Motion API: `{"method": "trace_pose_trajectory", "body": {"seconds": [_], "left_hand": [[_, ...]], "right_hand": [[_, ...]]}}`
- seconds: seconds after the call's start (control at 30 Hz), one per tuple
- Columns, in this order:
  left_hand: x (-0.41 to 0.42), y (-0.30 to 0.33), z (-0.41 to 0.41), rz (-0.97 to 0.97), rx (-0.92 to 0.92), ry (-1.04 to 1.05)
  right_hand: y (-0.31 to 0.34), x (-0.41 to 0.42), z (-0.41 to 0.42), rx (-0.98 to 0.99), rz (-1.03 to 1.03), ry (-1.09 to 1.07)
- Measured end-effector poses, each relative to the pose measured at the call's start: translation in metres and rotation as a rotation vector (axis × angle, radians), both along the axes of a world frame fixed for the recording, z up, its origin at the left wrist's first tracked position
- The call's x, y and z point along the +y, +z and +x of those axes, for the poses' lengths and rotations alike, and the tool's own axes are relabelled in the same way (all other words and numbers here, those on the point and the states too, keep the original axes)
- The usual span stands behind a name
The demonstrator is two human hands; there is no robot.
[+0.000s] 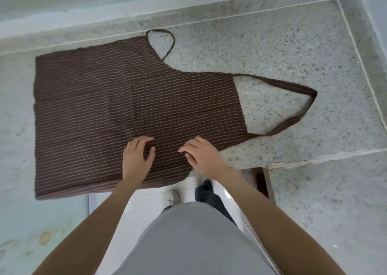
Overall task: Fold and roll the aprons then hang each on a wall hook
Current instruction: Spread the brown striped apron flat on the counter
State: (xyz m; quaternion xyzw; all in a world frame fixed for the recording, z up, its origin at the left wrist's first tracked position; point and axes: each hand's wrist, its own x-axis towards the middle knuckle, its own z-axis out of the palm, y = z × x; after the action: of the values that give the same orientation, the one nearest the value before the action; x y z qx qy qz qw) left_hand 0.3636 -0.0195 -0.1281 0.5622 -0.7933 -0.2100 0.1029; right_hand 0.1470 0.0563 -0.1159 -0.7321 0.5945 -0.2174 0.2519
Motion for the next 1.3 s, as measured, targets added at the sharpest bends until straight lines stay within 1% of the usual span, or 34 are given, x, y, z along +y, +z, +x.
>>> {"method": "trace_pose_trajectory", "body": {"seconds": [0.1,0.2,0.27,0.37,0.47,0.57,0.6,0.67,0.73,0.77,0.83,0.9,1.0,1.07,1.13,1.2,1.23,1.3], "left_hand": [[0.02,-0.001,0.069,0.016,-0.035,0.183],[0.037,-0.003,0.134,0.059,-0.069,0.243],[0.041,-0.005,0.163,0.09,-0.118,0.183],[0.032,-0.012,0.188,0.144,-0.199,-0.007],[0.007,-0.019,0.196,0.176,-0.218,-0.122],[-0.027,-0.02,0.193,0.186,-0.245,-0.194],[-0.039,-0.019,0.19,0.187,-0.258,-0.213],[-0.059,-0.019,0.189,0.186,-0.281,-0.264],[-0.074,-0.02,0.187,0.182,-0.282,-0.301],[-0.08,-0.021,0.186,0.182,-0.279,-0.306],[-0.086,-0.02,0.185,0.17,-0.265,-0.291],[-0.084,-0.016,0.182,0.076,-0.21,-0.254],[-0.06,-0.008,0.189,-0.143,0.002,-0.262],[-0.033,-0.009,0.203,-0.198,0.069,-0.342],[-0.01,-0.014,0.22,-0.092,0.003,-0.422],[0.005,-0.021,0.236,0.004,-0.131,-0.441],[0.008,-0.024,0.241,0.0,-0.161,-0.421],[0.007,-0.024,0.25,-0.02,-0.12,-0.369]], "right_hand": [[-0.007,-0.003,0.063,0.014,0.014,0.155],[-0.016,-0.001,0.117,0.113,0.027,0.255],[-0.024,-0.001,0.135,0.235,0.064,0.217],[-0.025,-0.01,0.147,0.411,0.14,0.154],[-0.021,-0.025,0.151,0.582,0.226,0.188],[-0.019,-0.039,0.156,0.702,0.23,0.134],[-0.016,-0.043,0.157,0.699,0.201,0.102],[-0.012,-0.046,0.166,0.627,0.052,0.065],[-0.011,-0.041,0.178,0.529,-0.131,0.089],[-0.012,-0.036,0.185,0.514,-0.151,0.123],[-0.015,-0.028,0.2,0.53,-0.069,0.158],[-0.019,-0.027,0.206,0.543,0.038,0.115],[-0.02,-0.029,0.207,0.533,0.087,0.088],[-0.021,-0.028,0.205,0.503,0.098,0.095],[-0.021,-0.026,0.2,0.477,0.098,0.092],[-0.02,-0.026,0.199,0.49,0.088,0.083],[-0.018,-0.026,0.202,0.523,0.087,0.083],[-0.015,-0.024,0.216,0.657,0.143,0.104]]}}
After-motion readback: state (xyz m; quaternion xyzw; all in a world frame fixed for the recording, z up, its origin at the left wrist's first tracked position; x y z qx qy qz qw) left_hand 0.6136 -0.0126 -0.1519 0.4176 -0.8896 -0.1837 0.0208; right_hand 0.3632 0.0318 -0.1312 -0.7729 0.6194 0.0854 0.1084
